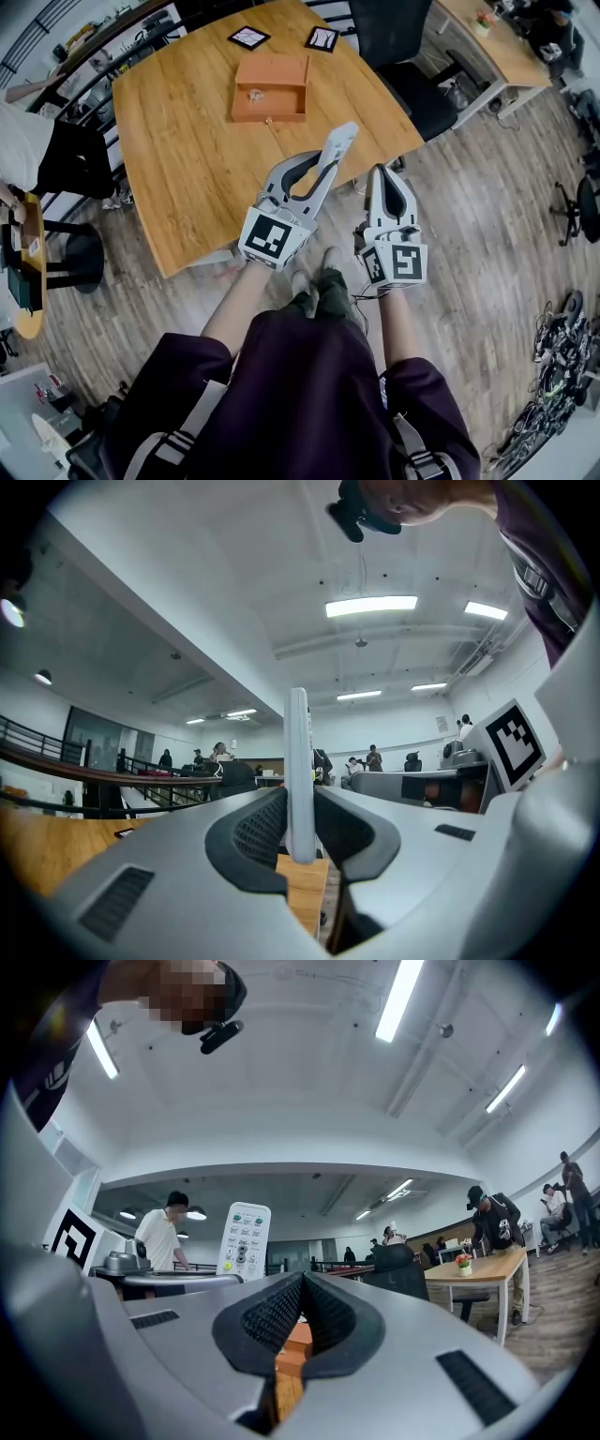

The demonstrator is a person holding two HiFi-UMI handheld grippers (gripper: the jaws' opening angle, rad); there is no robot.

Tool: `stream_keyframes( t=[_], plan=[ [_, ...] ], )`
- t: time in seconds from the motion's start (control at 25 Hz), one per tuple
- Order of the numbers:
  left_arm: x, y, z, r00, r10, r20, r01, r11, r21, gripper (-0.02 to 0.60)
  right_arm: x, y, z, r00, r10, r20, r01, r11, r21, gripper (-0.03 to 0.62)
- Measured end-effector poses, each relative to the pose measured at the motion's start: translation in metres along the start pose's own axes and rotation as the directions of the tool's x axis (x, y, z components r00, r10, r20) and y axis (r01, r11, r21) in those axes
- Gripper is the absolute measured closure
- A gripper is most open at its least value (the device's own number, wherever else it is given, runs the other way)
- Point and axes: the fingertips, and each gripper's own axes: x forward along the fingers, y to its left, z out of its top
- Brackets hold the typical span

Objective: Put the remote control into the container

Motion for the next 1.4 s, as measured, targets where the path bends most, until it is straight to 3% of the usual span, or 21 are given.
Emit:
stream_keyframes(
  t=[0.56, 0.8, 1.4],
  plan=[
    [0.065, 0.042, -0.012, 0.998, 0.055, -0.015, -0.055, 0.998, 0.004, 0.491, 0.074, -0.043, -0.01, 0.999, 0.053, -0.006, -0.053, 0.998, 0.027, 0.576],
    [0.093, 0.058, -0.012, 0.994, 0.104, -0.028, -0.104, 0.995, 0.01, 0.491, 0.108, -0.06, -0.01, 0.993, 0.12, -0.006, -0.119, 0.992, 0.033, 0.576],
    [0.108, 0.13, -0.014, 0.951, 0.298, -0.085, -0.289, 0.951, 0.109, 0.491, 0.191, -0.049, -0.026, 0.948, 0.317, 0.001, -0.315, 0.942, 0.114, 0.576]
  ],
)
